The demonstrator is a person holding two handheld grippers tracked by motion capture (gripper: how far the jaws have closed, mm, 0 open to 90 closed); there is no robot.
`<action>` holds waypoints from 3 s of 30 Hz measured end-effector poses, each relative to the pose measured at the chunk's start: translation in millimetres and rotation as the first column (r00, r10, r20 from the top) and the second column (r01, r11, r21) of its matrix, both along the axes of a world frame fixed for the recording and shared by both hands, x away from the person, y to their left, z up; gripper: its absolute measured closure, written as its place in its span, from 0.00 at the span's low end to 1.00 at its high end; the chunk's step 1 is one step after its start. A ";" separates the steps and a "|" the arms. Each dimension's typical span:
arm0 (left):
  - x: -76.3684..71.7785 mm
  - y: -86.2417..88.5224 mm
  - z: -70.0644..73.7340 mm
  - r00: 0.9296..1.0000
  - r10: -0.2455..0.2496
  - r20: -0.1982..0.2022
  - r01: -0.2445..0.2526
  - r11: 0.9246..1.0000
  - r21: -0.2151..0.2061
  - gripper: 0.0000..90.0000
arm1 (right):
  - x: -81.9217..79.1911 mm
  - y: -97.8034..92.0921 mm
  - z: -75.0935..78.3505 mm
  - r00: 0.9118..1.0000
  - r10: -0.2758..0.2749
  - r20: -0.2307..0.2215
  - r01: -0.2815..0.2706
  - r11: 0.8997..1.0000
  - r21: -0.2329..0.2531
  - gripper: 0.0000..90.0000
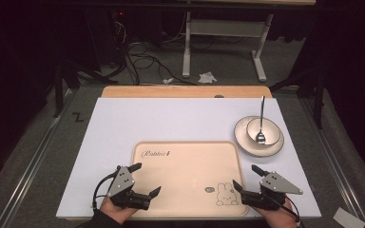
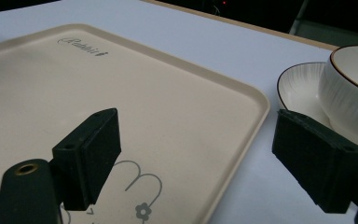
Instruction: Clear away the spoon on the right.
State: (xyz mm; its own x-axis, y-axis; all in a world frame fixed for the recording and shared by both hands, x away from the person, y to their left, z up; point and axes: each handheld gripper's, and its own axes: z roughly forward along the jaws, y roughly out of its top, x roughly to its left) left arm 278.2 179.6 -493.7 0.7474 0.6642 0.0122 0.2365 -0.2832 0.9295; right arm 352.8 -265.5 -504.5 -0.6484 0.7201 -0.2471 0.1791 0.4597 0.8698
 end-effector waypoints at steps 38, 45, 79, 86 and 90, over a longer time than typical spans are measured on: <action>3.3 1.1 0.8 0.999 0.029 -0.021 -0.029 0.999 -0.015 0.01 | -55.8 12.2 24.3 0.988 -0.101 -0.114 0.118 0.982 0.151 0.55; 3.0 1.0 1.1 0.999 0.029 -0.019 -0.029 0.999 -0.018 0.01 | -54.3 9.8 29.4 0.984 -0.143 -0.110 0.159 0.975 0.155 0.69; 3.9 5.9 1.7 0.999 0.025 -0.027 -0.026 0.999 -0.040 0.01 | 66.4 -15.6 76.0 0.929 -0.349 -0.125 0.363 0.924 0.122 1.00; 6.0 8.5 0.8 0.999 0.024 -0.032 -0.026 0.999 -0.045 0.01 | 102.0 -17.9 76.8 0.908 -0.395 -0.138 0.407 0.910 0.078 1.00; 6.4 9.7 0.7 0.999 0.027 -0.034 -0.028 0.998 -0.052 0.01 | 122.4 -16.0 74.3 0.892 -0.425 -0.151 0.436 0.899 0.048 1.00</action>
